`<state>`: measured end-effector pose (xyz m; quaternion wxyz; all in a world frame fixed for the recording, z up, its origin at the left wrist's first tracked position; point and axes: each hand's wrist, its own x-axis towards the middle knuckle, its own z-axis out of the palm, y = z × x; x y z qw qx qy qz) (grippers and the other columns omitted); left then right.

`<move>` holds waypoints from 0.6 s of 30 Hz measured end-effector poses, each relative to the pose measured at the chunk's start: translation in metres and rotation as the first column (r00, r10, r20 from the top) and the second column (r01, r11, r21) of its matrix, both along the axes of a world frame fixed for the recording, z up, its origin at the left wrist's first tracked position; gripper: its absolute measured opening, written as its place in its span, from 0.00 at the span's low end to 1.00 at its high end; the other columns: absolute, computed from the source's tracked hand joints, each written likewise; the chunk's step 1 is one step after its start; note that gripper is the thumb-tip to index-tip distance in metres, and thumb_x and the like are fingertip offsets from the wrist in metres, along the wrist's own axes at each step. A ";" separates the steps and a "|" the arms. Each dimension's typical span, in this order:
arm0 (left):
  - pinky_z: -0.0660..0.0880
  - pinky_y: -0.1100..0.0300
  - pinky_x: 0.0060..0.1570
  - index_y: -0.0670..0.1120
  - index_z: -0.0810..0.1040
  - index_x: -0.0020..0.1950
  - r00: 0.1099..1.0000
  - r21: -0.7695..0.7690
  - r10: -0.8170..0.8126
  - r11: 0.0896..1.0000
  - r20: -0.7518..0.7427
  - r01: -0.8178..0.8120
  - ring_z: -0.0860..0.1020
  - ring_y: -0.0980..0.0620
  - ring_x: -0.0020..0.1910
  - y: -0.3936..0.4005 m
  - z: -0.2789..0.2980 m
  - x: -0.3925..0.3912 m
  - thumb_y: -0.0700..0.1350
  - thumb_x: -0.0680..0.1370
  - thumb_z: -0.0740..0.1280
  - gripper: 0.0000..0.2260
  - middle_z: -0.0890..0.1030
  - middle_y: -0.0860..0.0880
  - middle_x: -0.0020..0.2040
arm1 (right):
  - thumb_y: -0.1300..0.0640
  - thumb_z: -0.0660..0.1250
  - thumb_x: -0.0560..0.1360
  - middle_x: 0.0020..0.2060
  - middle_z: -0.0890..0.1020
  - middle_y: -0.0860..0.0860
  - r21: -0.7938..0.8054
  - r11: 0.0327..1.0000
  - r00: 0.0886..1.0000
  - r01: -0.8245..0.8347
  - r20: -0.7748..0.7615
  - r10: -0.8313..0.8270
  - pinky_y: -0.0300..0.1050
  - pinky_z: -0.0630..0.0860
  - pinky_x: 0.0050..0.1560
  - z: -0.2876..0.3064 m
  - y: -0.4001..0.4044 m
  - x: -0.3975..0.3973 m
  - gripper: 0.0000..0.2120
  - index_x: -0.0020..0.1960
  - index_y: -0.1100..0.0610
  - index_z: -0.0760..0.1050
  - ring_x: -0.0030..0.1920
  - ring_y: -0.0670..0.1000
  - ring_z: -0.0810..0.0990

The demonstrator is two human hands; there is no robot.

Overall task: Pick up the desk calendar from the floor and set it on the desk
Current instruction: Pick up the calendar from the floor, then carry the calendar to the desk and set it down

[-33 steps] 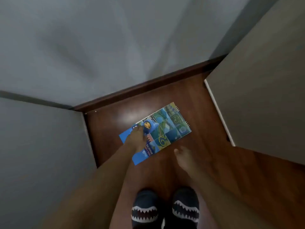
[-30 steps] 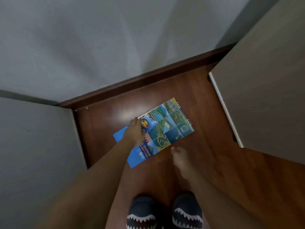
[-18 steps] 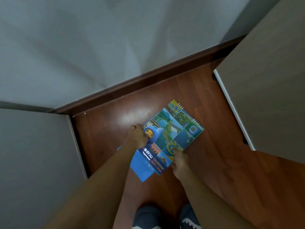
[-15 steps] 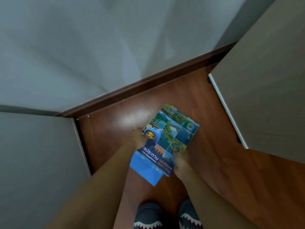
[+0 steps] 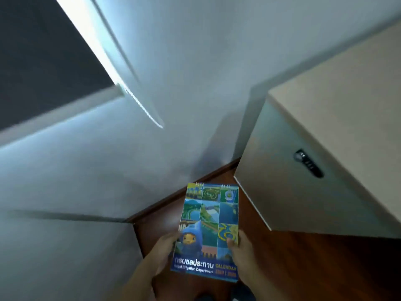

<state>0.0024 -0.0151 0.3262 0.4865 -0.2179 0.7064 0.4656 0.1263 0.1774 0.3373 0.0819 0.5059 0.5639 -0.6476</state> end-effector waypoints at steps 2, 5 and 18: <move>0.73 0.40 0.63 0.37 0.82 0.55 0.996 0.009 0.085 0.996 -0.019 -0.085 0.80 0.37 0.57 0.006 0.062 -0.005 0.46 0.78 0.63 0.15 0.82 0.35 0.56 | 0.67 0.62 0.77 0.50 0.82 0.61 0.055 0.996 0.994 -0.069 -0.080 0.074 0.47 0.80 0.34 0.065 0.007 0.007 0.09 0.50 0.55 0.75 0.44 0.56 0.82; 0.73 0.41 0.63 0.37 0.74 0.66 0.988 0.059 0.091 0.995 -0.128 -0.084 0.77 0.39 0.61 0.027 0.154 -0.010 0.45 0.81 0.59 0.17 0.78 0.37 0.63 | 0.65 0.61 0.78 0.51 0.81 0.61 0.149 0.974 0.961 -0.172 -0.193 0.199 0.55 0.82 0.39 0.162 0.023 0.012 0.08 0.55 0.57 0.74 0.44 0.55 0.81; 0.81 0.54 0.50 0.33 0.73 0.65 0.840 0.452 0.141 0.882 -0.524 0.134 0.79 0.45 0.47 0.127 0.411 0.002 0.34 0.80 0.59 0.14 0.79 0.38 0.57 | 0.65 0.61 0.79 0.39 0.82 0.49 0.439 0.890 0.803 -0.128 -0.480 0.352 0.35 0.75 0.33 0.444 0.106 0.058 0.08 0.58 0.59 0.71 0.32 0.44 0.77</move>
